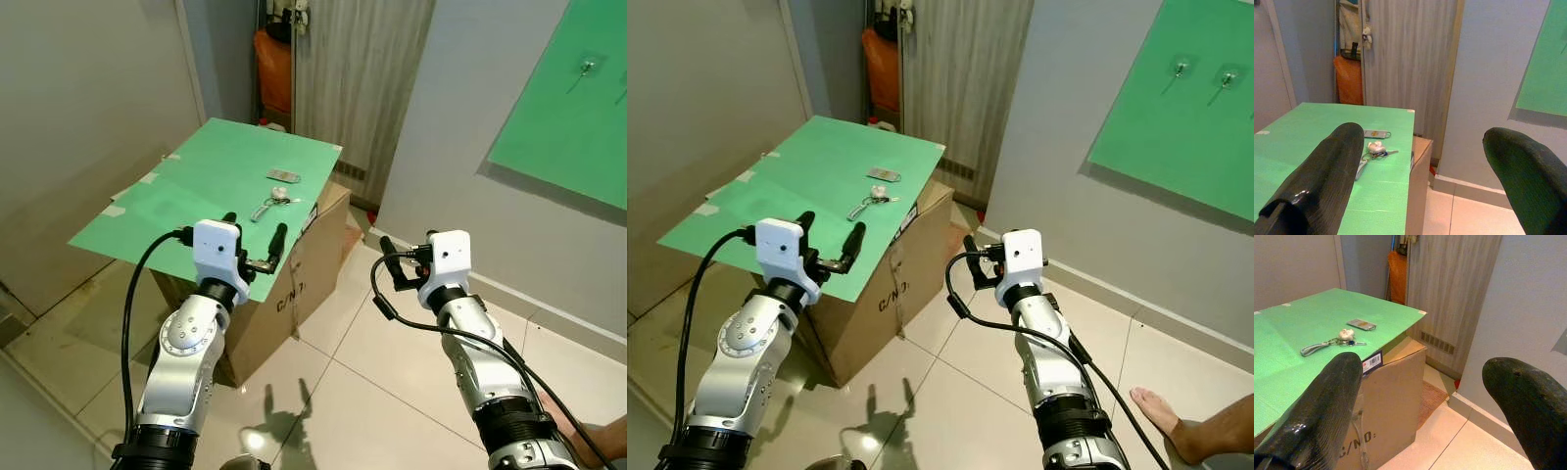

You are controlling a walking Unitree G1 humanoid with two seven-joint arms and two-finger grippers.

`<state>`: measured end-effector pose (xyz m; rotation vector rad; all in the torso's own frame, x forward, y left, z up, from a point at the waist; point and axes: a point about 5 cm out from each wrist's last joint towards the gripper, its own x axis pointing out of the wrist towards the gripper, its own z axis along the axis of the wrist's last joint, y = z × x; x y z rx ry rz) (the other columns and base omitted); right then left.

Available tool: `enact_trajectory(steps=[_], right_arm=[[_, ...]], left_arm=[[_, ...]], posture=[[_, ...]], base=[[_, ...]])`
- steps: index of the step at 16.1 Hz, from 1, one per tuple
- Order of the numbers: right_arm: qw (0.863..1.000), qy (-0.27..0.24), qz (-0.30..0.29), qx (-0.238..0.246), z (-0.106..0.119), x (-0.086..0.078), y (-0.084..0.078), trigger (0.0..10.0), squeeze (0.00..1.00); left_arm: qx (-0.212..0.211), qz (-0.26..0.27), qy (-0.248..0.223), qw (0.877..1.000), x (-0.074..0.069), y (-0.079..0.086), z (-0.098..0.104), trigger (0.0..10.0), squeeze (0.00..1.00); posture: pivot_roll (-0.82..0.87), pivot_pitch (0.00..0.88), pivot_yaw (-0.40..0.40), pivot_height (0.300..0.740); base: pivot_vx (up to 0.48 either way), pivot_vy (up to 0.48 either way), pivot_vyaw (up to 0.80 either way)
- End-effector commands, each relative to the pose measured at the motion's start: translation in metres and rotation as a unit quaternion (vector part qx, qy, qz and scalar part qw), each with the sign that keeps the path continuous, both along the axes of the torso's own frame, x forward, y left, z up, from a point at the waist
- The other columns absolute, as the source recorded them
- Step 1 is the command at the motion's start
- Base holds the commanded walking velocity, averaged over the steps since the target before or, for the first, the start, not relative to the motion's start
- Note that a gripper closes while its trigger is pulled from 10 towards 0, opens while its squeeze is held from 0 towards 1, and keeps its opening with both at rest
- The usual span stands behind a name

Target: Hang keys on a hook

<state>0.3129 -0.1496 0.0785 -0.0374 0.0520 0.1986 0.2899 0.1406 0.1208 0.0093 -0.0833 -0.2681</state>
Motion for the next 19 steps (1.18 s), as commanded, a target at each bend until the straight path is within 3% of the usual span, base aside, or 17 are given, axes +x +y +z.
enact_trajectory(steps=[1,5,8,17,19], right_arm=[[1.0,-0.005,-0.001,0.004,0.004,0.003,0.001,10.0,0.0],[1.0,-0.021,-0.009,0.011,0.008,0.001,0.001,10.0,0.0],[0.999,-0.033,-0.014,0.023,0.01,0.001,-0.002,10.0,0.0],[0.999,-0.025,0.003,0.023,0.006,0.002,0.009,10.0,0.0],[0.999,-0.024,0.005,0.022,0.006,0.002,0.01,10.0,0.0]], left_arm=[[0.003,-0.003,-0.003,1.0,0.0,-0.001,0.003,10.0,0.0],[0.006,0.009,-0.007,1.0,0.002,0.003,0.005,10.0,0.0],[0.01,0.054,-0.031,0.998,0.003,0.014,0.01,10.0,0.0],[0.049,0.01,-0.025,0.998,0.005,-0.002,0.008,10.0,0.0],[0.062,0.009,-0.022,0.998,0.01,-0.002,0.01,10.0,0.0]], posture=[[-0.01,0.0,-0.002,0.74],[-0.01,0.0,0.0,0.74],[-0.01,0.0,0.003,0.74],[0.0,0.0,0.004,0.74],[0.0,0.0,0.009,0.74]], base=[[0.0,0.0,0.0],[0.0,0.0,0.0],[0.0,0.0,0.0],[0.0,0.0,0.0],[0.458,0.0,0.0]])
